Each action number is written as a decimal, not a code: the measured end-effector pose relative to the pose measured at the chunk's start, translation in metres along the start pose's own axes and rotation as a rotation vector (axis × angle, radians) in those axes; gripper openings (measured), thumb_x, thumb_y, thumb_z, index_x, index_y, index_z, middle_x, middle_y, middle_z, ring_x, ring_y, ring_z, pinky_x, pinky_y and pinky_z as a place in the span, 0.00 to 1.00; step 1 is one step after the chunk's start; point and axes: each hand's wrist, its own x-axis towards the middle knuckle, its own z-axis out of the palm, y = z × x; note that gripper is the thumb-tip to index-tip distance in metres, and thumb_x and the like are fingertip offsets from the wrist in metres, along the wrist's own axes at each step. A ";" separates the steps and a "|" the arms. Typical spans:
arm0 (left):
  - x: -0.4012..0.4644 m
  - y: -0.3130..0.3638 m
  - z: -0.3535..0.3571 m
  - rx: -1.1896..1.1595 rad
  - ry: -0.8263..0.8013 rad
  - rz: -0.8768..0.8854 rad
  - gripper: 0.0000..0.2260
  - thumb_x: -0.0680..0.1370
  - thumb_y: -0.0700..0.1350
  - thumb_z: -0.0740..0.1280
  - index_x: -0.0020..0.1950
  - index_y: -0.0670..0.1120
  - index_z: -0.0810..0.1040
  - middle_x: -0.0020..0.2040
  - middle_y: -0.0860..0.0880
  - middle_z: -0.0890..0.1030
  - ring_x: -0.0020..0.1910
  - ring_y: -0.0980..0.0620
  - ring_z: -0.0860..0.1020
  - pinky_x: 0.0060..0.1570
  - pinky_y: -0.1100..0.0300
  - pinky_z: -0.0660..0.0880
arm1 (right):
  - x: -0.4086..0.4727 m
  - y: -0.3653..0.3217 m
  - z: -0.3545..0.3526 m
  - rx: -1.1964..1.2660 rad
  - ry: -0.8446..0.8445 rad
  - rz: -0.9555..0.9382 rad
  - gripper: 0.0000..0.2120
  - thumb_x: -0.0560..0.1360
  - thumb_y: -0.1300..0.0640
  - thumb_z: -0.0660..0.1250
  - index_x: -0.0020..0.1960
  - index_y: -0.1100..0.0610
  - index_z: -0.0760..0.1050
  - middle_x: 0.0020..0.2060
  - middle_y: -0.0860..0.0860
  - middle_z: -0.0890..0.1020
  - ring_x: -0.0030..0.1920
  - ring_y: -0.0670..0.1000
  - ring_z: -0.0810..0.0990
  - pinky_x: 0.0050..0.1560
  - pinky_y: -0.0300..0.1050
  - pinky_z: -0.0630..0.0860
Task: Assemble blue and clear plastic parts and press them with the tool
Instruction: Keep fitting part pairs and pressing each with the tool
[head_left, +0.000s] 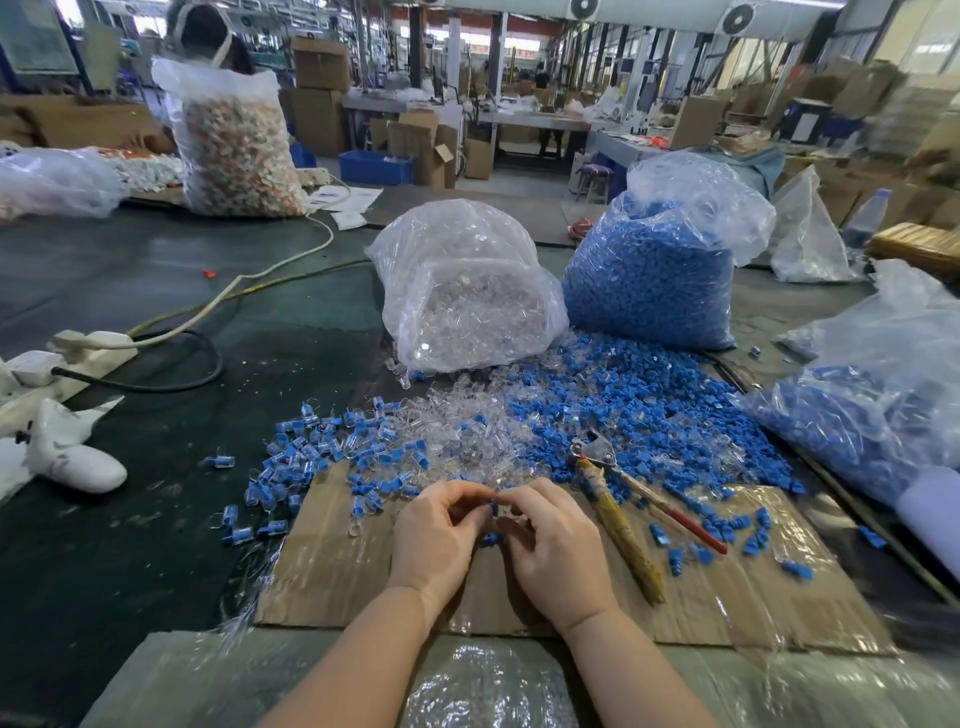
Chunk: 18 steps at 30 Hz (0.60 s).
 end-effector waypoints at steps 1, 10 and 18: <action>0.000 0.000 0.000 -0.008 -0.002 -0.012 0.09 0.73 0.36 0.70 0.45 0.51 0.81 0.43 0.52 0.82 0.43 0.60 0.80 0.45 0.71 0.75 | 0.001 0.000 -0.001 -0.006 0.019 -0.002 0.09 0.68 0.62 0.73 0.47 0.55 0.79 0.41 0.48 0.78 0.43 0.49 0.77 0.43 0.41 0.75; 0.003 0.007 -0.002 -0.104 0.025 -0.101 0.12 0.72 0.35 0.70 0.40 0.54 0.80 0.38 0.55 0.82 0.37 0.64 0.78 0.36 0.76 0.72 | 0.004 0.022 -0.036 -0.575 -0.104 0.567 0.27 0.78 0.43 0.56 0.71 0.57 0.63 0.68 0.58 0.68 0.69 0.58 0.64 0.69 0.55 0.59; 0.008 0.014 -0.001 -0.215 0.035 -0.196 0.08 0.73 0.34 0.69 0.43 0.48 0.81 0.41 0.48 0.82 0.40 0.52 0.80 0.38 0.66 0.75 | 0.003 0.039 -0.046 -0.678 -0.325 0.680 0.35 0.77 0.36 0.50 0.75 0.57 0.50 0.71 0.56 0.64 0.70 0.57 0.62 0.71 0.59 0.52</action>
